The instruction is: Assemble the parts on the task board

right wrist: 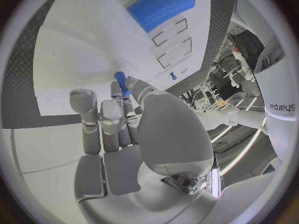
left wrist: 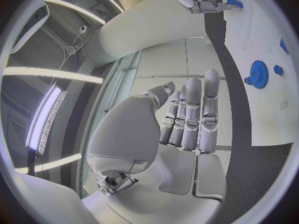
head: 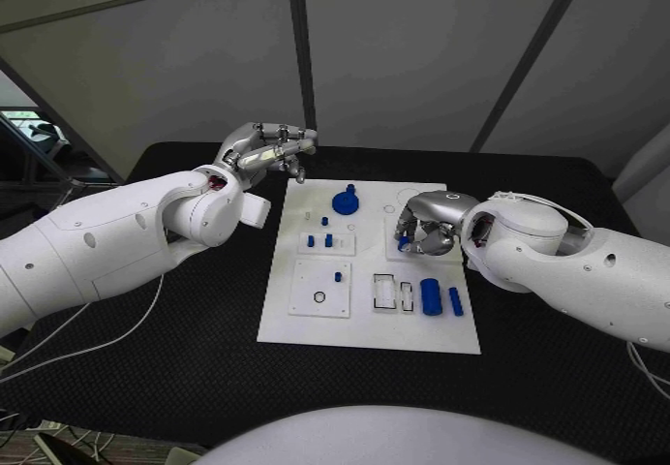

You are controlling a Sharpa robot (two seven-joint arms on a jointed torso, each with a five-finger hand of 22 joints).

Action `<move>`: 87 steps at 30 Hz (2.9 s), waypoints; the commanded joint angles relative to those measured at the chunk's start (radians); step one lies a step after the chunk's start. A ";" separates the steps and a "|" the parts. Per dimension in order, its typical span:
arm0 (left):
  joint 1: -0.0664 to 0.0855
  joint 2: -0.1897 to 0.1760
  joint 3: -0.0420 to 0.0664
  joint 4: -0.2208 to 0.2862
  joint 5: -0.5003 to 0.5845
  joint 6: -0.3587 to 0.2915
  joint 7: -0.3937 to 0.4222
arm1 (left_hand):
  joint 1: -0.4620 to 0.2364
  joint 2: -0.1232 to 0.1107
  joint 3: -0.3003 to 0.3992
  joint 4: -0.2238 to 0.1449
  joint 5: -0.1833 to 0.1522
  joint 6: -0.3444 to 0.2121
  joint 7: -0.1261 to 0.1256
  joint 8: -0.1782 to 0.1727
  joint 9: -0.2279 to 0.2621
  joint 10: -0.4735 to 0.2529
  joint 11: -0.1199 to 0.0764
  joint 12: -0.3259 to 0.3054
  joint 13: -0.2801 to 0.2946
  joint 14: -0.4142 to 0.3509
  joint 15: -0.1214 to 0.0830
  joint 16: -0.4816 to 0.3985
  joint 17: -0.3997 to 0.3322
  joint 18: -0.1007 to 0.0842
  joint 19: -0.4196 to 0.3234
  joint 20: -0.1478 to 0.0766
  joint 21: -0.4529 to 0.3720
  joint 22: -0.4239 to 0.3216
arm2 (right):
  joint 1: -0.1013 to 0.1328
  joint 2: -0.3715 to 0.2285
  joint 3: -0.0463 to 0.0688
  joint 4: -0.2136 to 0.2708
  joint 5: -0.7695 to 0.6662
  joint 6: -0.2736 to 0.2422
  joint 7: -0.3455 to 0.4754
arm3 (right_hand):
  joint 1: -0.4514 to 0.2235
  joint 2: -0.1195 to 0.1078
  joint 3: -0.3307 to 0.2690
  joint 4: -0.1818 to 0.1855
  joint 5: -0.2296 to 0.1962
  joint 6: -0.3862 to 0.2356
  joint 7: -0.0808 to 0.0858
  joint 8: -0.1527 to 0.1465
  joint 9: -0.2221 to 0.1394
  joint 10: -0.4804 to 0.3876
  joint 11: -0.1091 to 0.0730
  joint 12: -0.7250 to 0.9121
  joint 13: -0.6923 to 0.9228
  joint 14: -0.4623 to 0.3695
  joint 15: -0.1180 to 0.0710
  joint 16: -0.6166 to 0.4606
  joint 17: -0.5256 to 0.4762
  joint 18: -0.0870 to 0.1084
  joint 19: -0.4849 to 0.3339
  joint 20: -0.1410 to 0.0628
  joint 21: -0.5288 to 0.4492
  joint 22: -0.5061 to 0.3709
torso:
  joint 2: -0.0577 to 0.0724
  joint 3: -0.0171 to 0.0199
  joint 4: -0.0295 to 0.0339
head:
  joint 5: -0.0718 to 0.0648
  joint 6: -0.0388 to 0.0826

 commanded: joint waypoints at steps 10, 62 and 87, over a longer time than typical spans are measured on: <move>0.002 0.002 0.001 -0.004 -0.002 0.020 -0.008 | -0.006 0.003 0.001 0.002 0.005 -0.006 -0.003 0.006 0.001 -0.005 0.000 0.005 0.001 -0.002 0.003 0.006 -0.002 0.013 0.002 0.004 0.004 0.001 | 0.001 -0.014 0.001 0.031 -0.007 -0.099 -0.015 | 0.015 0.020 0.019 -0.015 -0.005 0.036 -0.009 0.018 0.013 0.042 -0.011 -0.015 0.002 0.022 -0.009 0.021 0.043 -0.027 0.028 -0.010 0.033 0.044 | -0.002 0.0012 -0.0014 | -0.004 0.001; 0.002 0.026 0.001 -0.016 -0.002 0.059 -0.005 | -0.003 -0.002 0.001 -0.004 0.007 -0.010 -0.003 0.009 0.001 -0.009 0.000 0.010 0.001 -0.004 0.003 0.007 -0.003 0.013 0.001 0.004 0.005 0.003 | -0.068 0.145 -0.079 0.138 0.024 -0.169 0.106 | 0.018 0.019 0.035 -0.028 0.004 0.037 -0.001 0.013 0.014 0.054 -0.007 -0.038 0.002 0.027 -0.011 0.022 0.051 -0.030 0.038 -0.013 0.046 0.061 | 0.001 -0.0013 0.0001 | 0.044 -0.004; 0.002 0.028 0.001 -0.019 -0.002 0.062 -0.005 | -0.003 -0.002 0.001 -0.004 0.007 -0.010 -0.003 0.009 0.001 -0.009 0.000 0.010 0.001 -0.004 0.003 0.007 -0.003 0.013 0.001 0.004 0.005 0.003 | -0.069 0.171 -0.087 0.099 -0.025 -0.114 0.074 | 0.012 0.015 0.034 -0.028 0.006 0.041 -0.002 0.015 0.015 0.059 -0.008 -0.043 0.003 0.029 -0.011 0.025 0.057 -0.030 0.038 -0.013 0.047 0.063 | 0.001 -0.0004 -0.0001 | 0.053 -0.017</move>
